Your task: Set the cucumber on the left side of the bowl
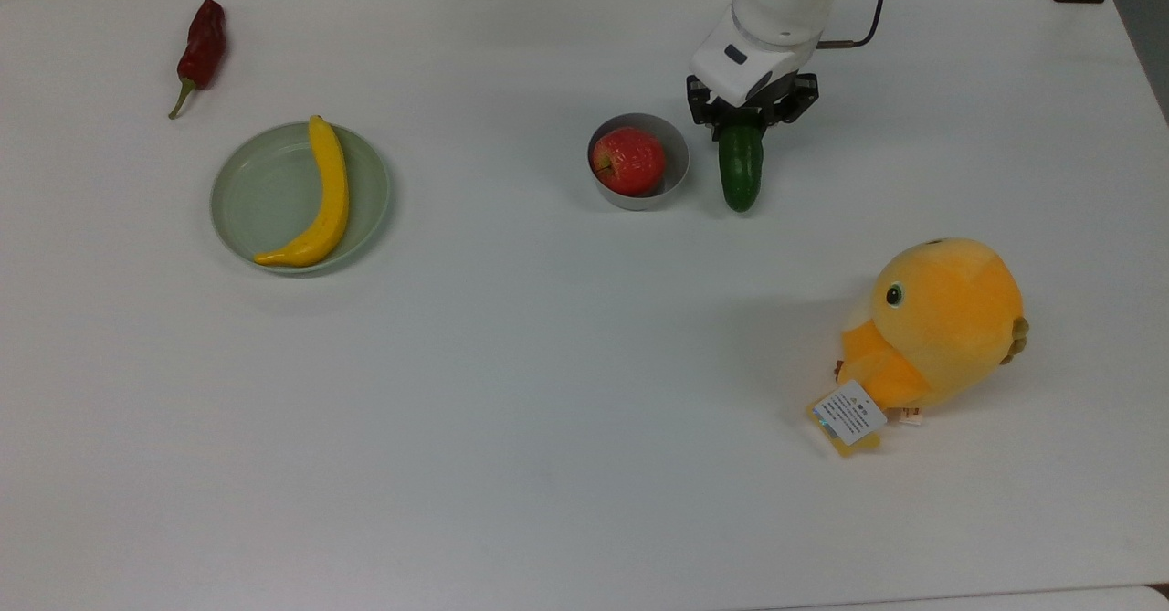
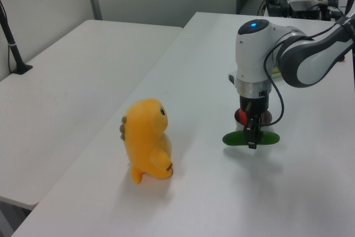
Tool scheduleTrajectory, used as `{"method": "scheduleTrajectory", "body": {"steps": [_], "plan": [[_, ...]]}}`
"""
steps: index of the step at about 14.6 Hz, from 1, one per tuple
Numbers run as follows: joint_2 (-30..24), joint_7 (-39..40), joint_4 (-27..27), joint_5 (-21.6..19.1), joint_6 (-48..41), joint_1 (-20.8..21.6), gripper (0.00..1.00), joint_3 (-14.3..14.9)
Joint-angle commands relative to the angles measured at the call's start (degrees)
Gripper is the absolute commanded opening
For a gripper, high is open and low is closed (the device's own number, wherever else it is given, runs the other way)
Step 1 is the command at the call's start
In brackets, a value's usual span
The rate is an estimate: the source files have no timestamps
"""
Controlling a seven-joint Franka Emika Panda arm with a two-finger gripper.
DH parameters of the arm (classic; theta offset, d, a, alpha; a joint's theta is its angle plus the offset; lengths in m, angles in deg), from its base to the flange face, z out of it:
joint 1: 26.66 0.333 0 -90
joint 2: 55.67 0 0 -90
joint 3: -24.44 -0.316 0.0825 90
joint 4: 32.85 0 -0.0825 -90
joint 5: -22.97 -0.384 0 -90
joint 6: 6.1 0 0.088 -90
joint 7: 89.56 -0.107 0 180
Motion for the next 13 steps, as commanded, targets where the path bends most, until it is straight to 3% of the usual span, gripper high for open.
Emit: {"method": "scheduleTrajectory", "body": {"steps": [1,2,3,7,9,13], "plan": [[-0.84,-1.34,1.25,0.13,1.22,0.26,0.80,0.20],[-0.84,-1.34,1.25,0.04,1.22,0.17,0.96,0.20],[-0.84,-1.34,1.16,0.04,1.22,0.17,1.00,0.20],[-1.28,-1.25,0.55,0.04,0.61,0.08,1.00,0.20],[-2.60,-0.90,-1.72,0.13,-4.38,-0.09,1.00,0.20],[-8.21,4.79,-3.93,4.17,-7.13,-3.25,1.00,1.25]]}}
